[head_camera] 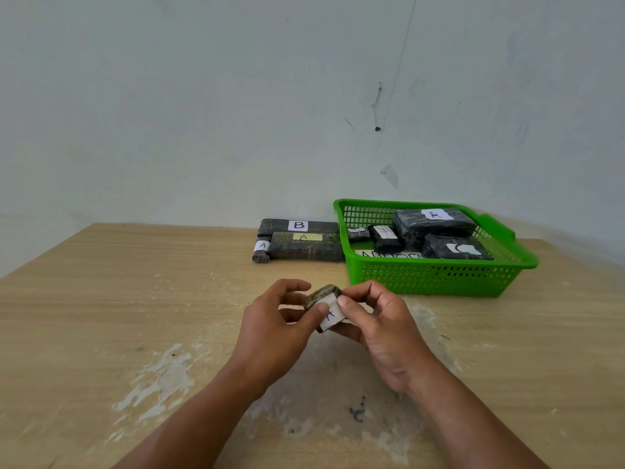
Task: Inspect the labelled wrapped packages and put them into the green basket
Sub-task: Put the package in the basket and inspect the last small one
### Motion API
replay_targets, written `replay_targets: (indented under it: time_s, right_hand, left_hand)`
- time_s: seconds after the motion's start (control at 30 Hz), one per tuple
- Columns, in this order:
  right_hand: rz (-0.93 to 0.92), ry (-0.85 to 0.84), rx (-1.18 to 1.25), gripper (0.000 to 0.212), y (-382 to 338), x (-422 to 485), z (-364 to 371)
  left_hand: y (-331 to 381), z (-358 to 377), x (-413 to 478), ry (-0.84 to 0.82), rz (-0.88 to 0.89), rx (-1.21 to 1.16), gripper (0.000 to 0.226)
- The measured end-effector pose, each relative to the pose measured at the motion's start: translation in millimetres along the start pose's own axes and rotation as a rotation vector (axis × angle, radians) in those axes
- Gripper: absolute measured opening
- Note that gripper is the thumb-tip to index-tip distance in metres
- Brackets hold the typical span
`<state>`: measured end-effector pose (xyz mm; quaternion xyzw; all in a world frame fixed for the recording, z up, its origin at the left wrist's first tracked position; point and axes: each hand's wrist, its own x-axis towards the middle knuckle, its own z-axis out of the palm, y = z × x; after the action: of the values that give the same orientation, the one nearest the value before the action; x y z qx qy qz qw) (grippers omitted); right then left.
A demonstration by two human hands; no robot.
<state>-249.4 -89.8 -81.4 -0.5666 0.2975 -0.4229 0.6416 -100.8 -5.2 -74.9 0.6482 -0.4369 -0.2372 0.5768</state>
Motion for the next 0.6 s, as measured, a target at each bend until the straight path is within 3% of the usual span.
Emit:
replay_targets:
  time_s: [0.1,0.2,0.4,0.6]
  right_hand:
    - [0.019,-0.038,-0.055,0.022,-0.7,-1.2,-0.5]
    - [-0.009,-0.066,-0.131,0.028,-4.4,-3.6,-0.2]
    - [-0.021,-0.067,-0.100,0.026,-3.6,-1.8,-0.7]
    - [0.044,-0.095,0.024,0.015,-0.8,1.4,-3.3]
  left_hand:
    - [-0.9,-0.1,0.5,0.025,0.020,0.026,0.023]
    - [-0.1,0.7,-1.2,0.026,0.064,0.051,0.021]
    - [-0.1,-1.6,-2.0,-0.029,0.043,-0.056,0.018]
    - [1.4,0.4,-4.2,-0.004,0.091,0.037,0.028]
